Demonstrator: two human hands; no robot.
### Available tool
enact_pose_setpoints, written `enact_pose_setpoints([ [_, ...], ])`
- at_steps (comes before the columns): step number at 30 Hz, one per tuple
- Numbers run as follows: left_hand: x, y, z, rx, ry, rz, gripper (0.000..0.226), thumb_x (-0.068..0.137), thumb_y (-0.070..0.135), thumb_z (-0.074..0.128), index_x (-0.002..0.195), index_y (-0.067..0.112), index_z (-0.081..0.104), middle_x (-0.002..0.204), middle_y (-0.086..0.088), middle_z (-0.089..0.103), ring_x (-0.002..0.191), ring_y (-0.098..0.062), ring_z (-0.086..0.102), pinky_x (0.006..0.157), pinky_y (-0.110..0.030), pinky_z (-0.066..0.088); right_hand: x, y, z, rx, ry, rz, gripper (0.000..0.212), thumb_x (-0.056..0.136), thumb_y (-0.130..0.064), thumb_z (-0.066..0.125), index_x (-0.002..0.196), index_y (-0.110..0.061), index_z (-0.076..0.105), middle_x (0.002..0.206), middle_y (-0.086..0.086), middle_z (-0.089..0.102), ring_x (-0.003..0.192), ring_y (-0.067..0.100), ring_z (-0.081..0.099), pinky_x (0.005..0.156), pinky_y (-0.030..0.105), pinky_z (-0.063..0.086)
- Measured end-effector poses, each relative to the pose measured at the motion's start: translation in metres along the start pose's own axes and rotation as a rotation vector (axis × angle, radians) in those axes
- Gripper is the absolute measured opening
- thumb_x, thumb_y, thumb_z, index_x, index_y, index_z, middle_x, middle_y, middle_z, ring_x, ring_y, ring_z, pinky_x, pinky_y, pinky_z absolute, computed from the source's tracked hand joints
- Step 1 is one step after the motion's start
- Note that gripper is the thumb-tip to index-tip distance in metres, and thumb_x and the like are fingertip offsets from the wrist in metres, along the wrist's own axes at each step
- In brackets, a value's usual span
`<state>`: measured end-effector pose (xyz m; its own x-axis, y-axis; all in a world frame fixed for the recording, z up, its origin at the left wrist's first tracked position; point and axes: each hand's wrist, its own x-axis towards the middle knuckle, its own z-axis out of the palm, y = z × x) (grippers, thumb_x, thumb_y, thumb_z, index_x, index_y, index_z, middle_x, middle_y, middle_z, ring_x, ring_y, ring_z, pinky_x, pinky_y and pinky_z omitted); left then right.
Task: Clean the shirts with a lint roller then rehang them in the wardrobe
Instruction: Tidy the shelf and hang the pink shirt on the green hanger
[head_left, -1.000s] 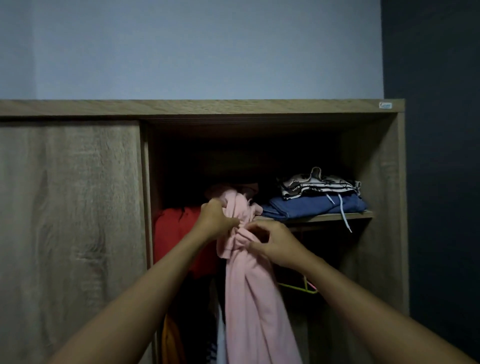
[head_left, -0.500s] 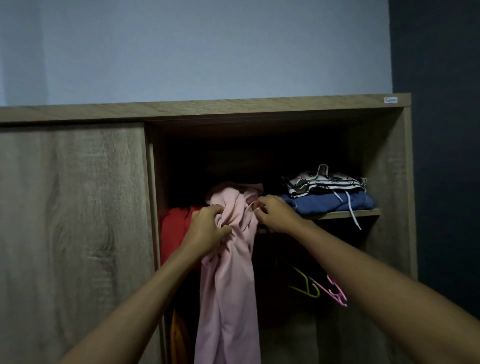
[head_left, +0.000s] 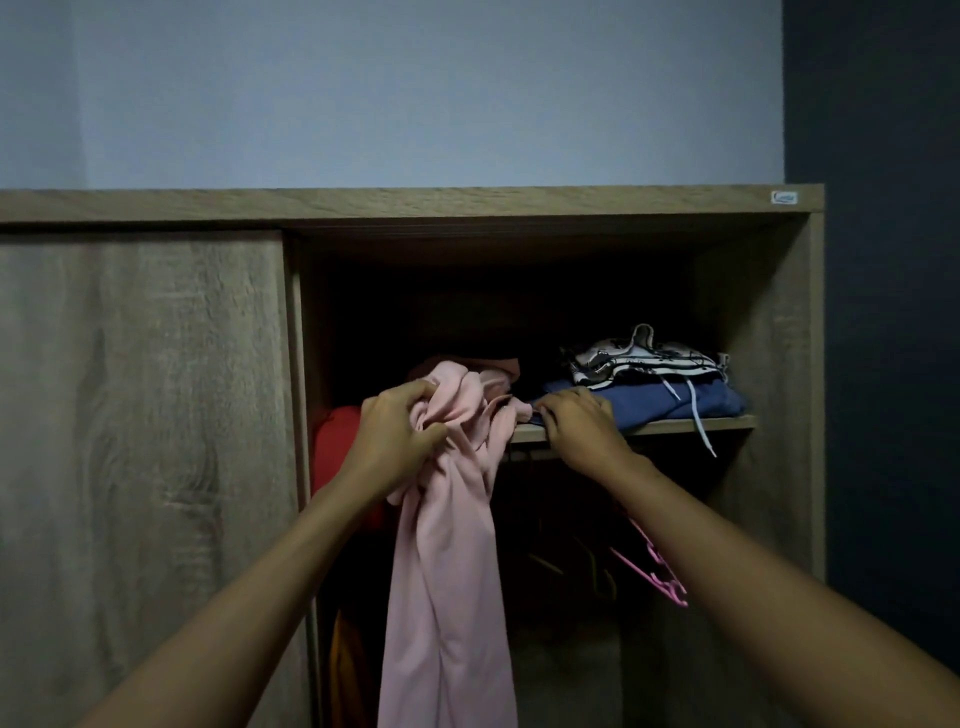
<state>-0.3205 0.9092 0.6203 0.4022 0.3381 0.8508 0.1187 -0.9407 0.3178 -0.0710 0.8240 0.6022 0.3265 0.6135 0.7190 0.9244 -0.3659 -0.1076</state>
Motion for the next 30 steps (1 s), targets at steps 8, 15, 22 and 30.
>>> enact_pose_setpoints([
  [8,-0.008,0.018,-0.018,0.013,-0.025,0.157,0.024,0.071,0.001,0.073,0.093,0.010,0.073,0.089,0.008,0.072,0.087,-0.006,0.064,0.077,-0.013,0.046,0.031,-0.005,0.002,0.163,0.081,-0.059,0.019,0.096,-0.013,0.047,0.112,-0.009,0.058,0.107,0.019,0.063,0.103,0.039,0.057,0.083,0.041,0.047],
  [15,-0.023,0.011,-0.026,0.085,-0.117,0.094,0.033,0.072,0.005,0.075,0.103,0.016,0.074,0.097,0.016,0.068,0.091,-0.002,0.062,0.076,-0.002,0.039,0.036,-0.022,-0.017,0.342,-0.152,-0.144,0.072,0.081,-0.033,0.071,0.145,-0.022,0.042,0.135,0.008,0.061,0.121,0.027,0.059,0.098,0.034,0.049],
  [22,-0.031,0.004,-0.023,0.063,-0.239,-0.045,0.031,0.068,0.011,0.076,0.097,0.022,0.070,0.093,0.012,0.070,0.088,-0.010,0.066,0.077,-0.024,0.046,0.020,-0.053,-0.001,0.532,0.158,-0.255,0.022,0.077,-0.013,0.072,0.099,-0.019,0.075,0.093,0.000,0.074,0.085,0.016,0.068,0.081,0.034,0.055],
  [30,0.002,-0.025,-0.028,-0.507,0.004,-0.652,0.018,0.095,0.033,0.052,0.090,0.019,0.063,0.106,-0.020,0.071,0.079,-0.030,0.071,0.077,-0.048,0.061,-0.028,-0.083,0.009,0.564,0.384,-0.466,0.023,0.072,0.002,0.071,0.094,-0.007,0.074,0.094,0.006,0.069,0.088,0.020,0.066,0.082,0.028,0.050],
])
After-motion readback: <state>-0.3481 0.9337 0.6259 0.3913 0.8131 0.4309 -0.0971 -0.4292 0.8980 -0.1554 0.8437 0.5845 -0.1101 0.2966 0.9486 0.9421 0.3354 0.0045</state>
